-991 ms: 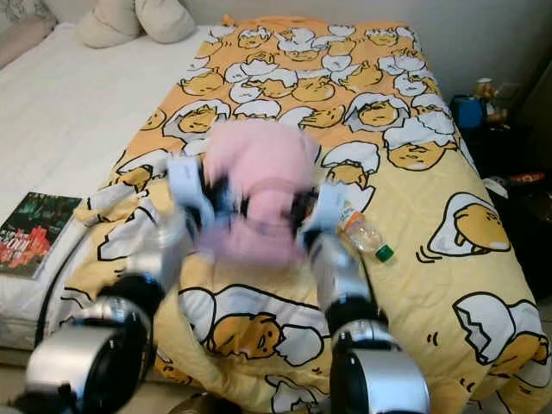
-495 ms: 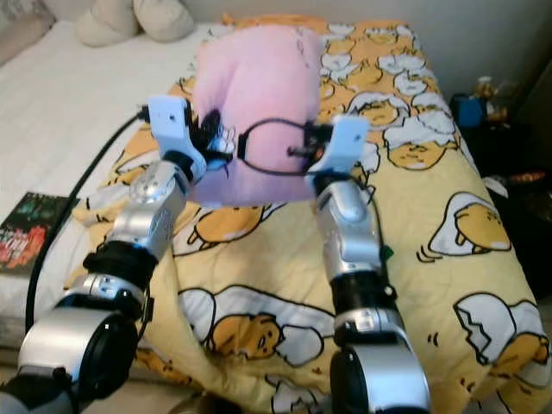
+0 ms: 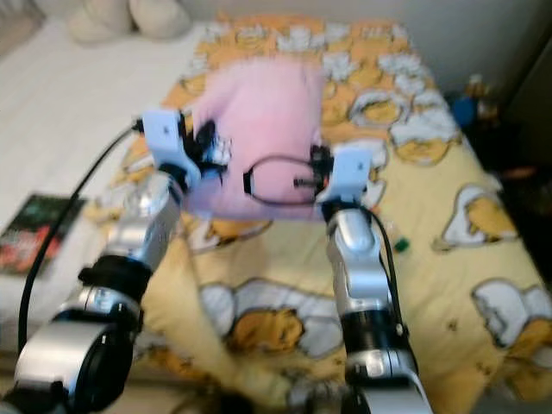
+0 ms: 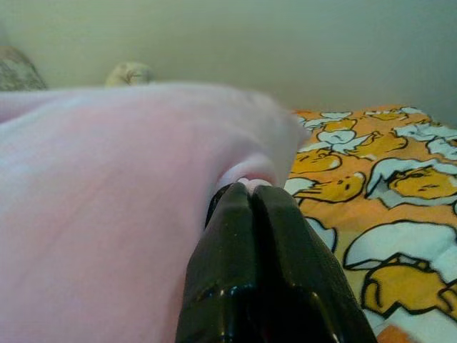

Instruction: Clean up the room

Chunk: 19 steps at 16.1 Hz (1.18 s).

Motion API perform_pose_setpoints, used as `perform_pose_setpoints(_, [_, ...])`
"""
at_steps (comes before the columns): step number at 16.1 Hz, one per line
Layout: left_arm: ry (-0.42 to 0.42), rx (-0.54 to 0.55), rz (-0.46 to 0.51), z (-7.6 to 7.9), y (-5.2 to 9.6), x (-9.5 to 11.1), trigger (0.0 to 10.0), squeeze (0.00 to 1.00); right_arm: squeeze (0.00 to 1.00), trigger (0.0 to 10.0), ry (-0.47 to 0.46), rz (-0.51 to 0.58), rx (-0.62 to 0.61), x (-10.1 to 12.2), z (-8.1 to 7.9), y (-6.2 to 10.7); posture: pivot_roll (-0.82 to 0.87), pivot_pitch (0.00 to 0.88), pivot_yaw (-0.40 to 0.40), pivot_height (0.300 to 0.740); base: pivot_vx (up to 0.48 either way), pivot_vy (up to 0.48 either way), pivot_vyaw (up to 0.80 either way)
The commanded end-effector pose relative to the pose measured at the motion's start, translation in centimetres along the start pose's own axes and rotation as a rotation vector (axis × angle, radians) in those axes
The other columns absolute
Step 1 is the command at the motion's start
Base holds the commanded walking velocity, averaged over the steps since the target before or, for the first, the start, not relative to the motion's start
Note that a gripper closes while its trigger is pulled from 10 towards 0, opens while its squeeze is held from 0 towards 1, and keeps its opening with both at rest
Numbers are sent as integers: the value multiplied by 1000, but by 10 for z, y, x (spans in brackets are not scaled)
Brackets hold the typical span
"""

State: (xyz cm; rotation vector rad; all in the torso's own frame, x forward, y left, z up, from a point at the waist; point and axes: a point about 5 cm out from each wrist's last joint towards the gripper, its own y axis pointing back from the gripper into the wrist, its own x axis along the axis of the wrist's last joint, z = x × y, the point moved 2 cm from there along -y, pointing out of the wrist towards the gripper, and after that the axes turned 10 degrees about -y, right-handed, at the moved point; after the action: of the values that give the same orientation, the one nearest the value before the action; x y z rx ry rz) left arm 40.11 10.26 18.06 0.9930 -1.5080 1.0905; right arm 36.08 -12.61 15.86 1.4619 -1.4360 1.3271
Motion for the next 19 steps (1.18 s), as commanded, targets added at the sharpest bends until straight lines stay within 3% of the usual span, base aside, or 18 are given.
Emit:
perform_pose_setpoints(1, [-15, 8, 46, 0, -2, 10, 10000, 0, 0, 10000, 8, 23, -13, 8, 2, -1, -152, 0, 74, 740, 0, 480, 0])
perform_pose_setpoints(6, [28, 73, 89, -3, -2, 21, 10000, 0, 0, 10000, 44, 55, 4, 13, 3, -1, -140, 0, 55, 740, 0, 480, 0])
perform_pose_setpoints(13, [5, 110, 100, -7, -2, 24, 10000, 0, 0, 10000, 28, 29, -4, 6, 2, -5, -130, 0, 59, 740, 0, 480, 0])
perform_pose_setpoints(19, [25, 189, 41, -17, 3, 10, 10000, 0, 0, 10000, 31, 3, 4, 0, 4, -5, -131, 0, 59, 740, 0, 480, 0])
